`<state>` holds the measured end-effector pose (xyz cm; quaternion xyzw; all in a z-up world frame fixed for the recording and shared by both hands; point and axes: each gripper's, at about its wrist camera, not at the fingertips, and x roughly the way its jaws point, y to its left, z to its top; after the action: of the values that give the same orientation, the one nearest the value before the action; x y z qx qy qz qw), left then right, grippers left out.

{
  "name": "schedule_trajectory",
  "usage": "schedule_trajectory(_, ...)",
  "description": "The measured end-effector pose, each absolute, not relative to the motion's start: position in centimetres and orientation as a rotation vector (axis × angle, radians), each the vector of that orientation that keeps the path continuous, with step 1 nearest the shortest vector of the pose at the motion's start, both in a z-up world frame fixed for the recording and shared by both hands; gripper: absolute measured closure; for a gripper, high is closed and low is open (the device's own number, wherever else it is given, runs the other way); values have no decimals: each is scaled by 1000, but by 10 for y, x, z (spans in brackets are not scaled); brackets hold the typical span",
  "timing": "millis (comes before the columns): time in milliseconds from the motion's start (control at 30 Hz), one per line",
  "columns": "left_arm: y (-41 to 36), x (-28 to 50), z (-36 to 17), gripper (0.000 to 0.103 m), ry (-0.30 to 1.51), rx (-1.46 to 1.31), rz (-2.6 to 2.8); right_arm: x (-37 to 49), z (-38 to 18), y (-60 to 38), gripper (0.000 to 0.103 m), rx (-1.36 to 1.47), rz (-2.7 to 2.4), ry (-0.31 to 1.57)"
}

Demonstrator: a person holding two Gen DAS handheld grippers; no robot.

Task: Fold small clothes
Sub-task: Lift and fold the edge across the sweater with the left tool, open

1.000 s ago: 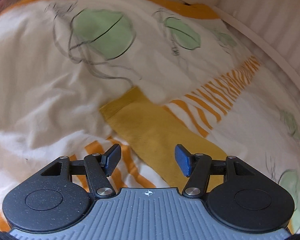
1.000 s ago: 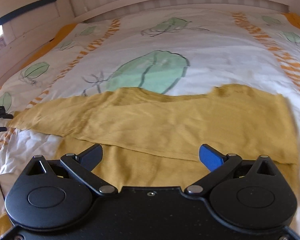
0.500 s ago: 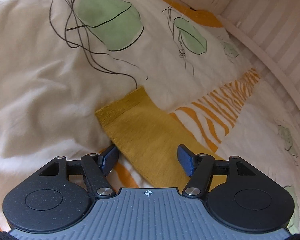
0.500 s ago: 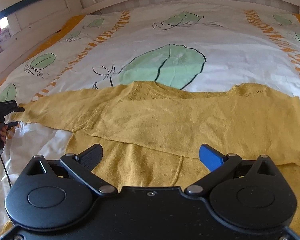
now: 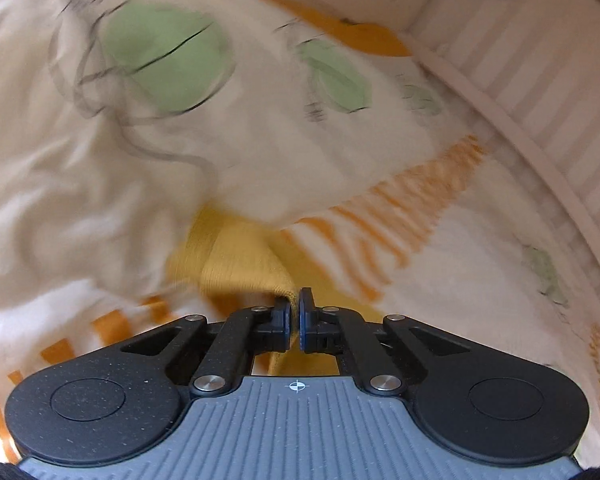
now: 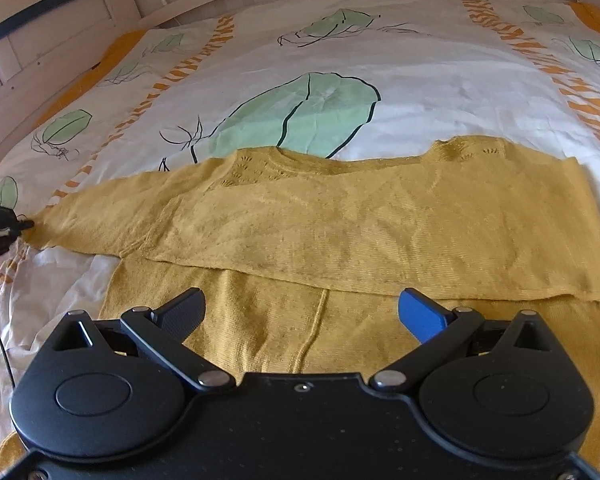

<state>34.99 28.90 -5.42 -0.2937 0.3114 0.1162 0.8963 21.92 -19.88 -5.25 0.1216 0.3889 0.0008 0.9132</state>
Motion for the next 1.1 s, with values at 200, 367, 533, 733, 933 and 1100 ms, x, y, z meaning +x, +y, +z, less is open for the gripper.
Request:
schedule_trajectory(200,230,344,-3,100,576,-522,95,208,-43,-219,0,240,-21,788)
schedule_trajectory(367,158,333,31,100,542,-425,-73,196,-37,-248,0,230,-64,776)
schedule_trajectory(533,73,312,47,100,536,-321,-283,186,-35,-277,0,263,-124,745)
schedule_trajectory(733,-19,289,30,100,602,-245,-499,183,-32,-304,0,352,-164,716)
schedule_trajectory(933,-91,271,-7,100,691,-132,-643,179,-26,-320,0,374,-187,698)
schedule_trajectory(1100,-123,259,-35,94,767,-3,-724,178,-25,-326,0,376,-199,701)
